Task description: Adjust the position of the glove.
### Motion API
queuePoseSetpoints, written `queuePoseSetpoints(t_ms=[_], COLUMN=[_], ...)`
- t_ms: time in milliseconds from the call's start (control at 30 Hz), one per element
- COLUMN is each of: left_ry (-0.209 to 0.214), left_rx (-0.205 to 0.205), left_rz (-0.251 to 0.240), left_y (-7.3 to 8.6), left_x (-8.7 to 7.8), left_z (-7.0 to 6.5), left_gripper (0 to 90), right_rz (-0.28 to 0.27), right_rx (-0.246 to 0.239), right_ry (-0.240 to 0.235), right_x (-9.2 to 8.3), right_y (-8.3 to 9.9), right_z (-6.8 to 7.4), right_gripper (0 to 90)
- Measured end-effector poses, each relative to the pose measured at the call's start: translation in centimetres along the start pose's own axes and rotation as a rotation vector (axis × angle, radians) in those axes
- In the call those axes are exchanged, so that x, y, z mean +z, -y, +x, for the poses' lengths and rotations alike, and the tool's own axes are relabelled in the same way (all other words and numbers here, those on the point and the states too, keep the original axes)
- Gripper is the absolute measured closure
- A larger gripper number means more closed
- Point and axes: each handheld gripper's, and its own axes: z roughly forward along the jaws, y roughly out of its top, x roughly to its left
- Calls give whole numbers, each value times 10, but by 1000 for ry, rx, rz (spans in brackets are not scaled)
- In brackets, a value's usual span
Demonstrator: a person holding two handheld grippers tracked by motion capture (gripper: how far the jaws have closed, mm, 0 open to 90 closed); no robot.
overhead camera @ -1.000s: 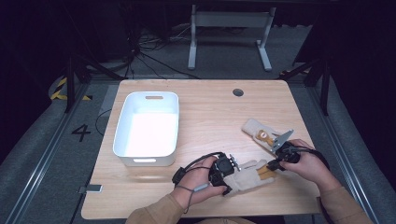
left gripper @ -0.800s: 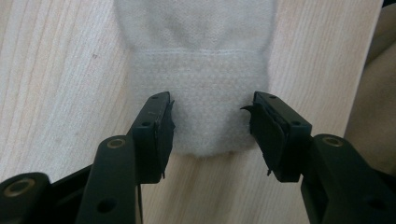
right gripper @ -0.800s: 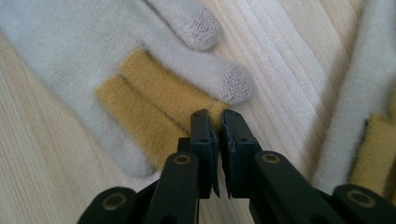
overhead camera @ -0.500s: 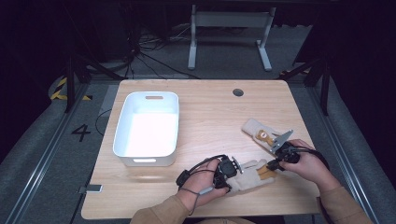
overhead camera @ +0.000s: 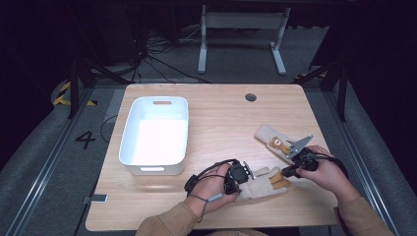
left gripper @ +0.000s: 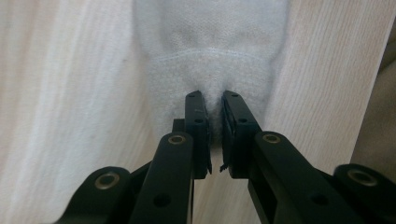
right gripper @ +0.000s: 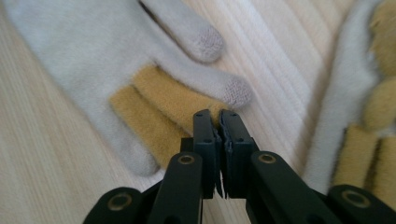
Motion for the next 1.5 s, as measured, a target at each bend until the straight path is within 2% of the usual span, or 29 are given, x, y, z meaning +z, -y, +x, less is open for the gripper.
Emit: queuePoseSetpoints(t_ms=[100, 200, 267, 333, 500, 567, 667, 700, 733, 767, 833, 933, 967, 1067, 1100, 1133, 1167, 1233, 1300, 1433, 1500], left_ry=[-8, 6, 13, 8, 7, 4, -1, 10, 10, 31, 45, 51, 54, 67, 98, 98, 116, 144, 133, 124, 101], left_rx=[-4, 22, 41, 38, 45, 67, 78, 98, 98, 100, 119, 126, 126, 121, 78, 78, 64, 35, 36, 34, 31], left_rz=[-22, -49, -45, -61, -82, -90, -92, -93, -93, -85, -78, -63, -62, -52, -52, -52, -55, -73, -86, -121, -129], left_y=[2, 5, 6, 9, 14, 17, 19, 21, 21, 23, 23, 23, 23, 23, 24, 24, 24, 24, 24, 25, 25], left_x=[-6, -15, -19, -24, -32, -35, -36, -34, -34, -30, -23, -17, -16, -16, -16, -16, -17, -21, -24, -32, -36], left_z=[4, 9, 13, 19, 29, 36, 41, 46, 46, 50, 53, 55, 55, 57, 58, 58, 59, 60, 60, 57, 57], left_gripper=[828, 824, 823, 823, 824, 824, 823, 823, 823, 822, 822, 818, 815, 793, 742, 709, 709, 595, 555, 536, 522], right_rz=[-29, -68, -84, -121, -145, -157, -159, -156, -156, -149, -139, -118, -102, -96, -90, -90, -91, -89, -97, -118, -124], right_rx=[-7, 8, 9, 11, 16, 21, 16, 18, 18, 13, 18, 42, 67, 81, 101, 101, 99, 115, 122, 121, 122], right_ry=[7, 13, 29, 35, 39, 41, 32, 23, 23, 23, 13, 8, 5, 5, 10, 10, 17, 47, 58, 73, 78], right_x=[-7, -15, -19, -24, -28, -29, -28, -26, -26, -23, -19, -13, -11, -8, -4, -4, -4, -3, -6, -12, -13], right_y=[-1, -3, -4, -5, -6, -7, -8, -9, -9, -10, -10, -8, -8, -7, -7, -7, -6, -4, -2, -1, -1], right_z=[2, 6, 8, 12, 19, 22, 25, 28, 28, 30, 31, 31, 31, 29, 29, 29, 28, 27, 27, 26, 27], right_gripper=[872, 873, 873, 873, 873, 873, 873, 873, 873, 873, 872, 869, 868, 863, 843, 843, 825, 751, 745, 747, 748])
